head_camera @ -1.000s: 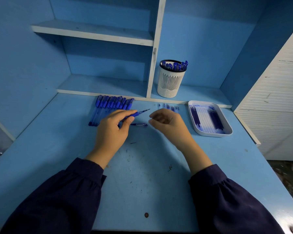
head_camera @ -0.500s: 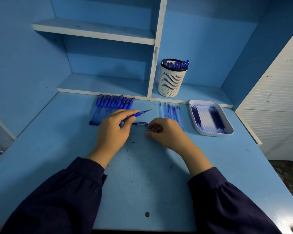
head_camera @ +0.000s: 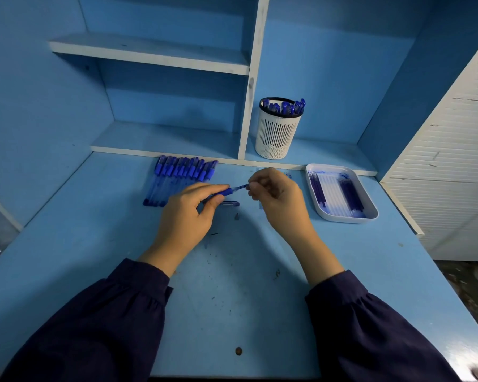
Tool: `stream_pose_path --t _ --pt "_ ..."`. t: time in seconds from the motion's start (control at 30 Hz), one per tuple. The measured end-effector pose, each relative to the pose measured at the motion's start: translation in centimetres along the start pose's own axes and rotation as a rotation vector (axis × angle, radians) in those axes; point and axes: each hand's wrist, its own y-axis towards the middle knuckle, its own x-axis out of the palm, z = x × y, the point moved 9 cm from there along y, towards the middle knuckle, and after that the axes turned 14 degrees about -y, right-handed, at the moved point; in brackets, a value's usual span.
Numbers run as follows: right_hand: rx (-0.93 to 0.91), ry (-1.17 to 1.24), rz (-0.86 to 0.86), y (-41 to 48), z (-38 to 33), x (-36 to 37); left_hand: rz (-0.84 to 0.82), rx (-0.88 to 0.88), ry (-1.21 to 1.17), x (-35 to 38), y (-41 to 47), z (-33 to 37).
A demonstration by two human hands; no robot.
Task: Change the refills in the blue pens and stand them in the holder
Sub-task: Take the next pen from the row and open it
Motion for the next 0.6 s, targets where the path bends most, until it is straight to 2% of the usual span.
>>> stream_pose_path --t 0.27,0.47,0.6 --pt "0.031 0.214 0.13 -0.2 -0.5 -1.6 0.019 0.053 -0.006 -0.2 0.0 0.5" --pt "0.058 0.286 0.335 -0.8 -0.3 -3.3 0.014 0.105 -0.015 0.0 0.0 1.4" --pt "0.094 0.342 0.327 -1.0 -0.1 -2.5 0.021 0.111 0.019 0.1 -0.1 1.5"
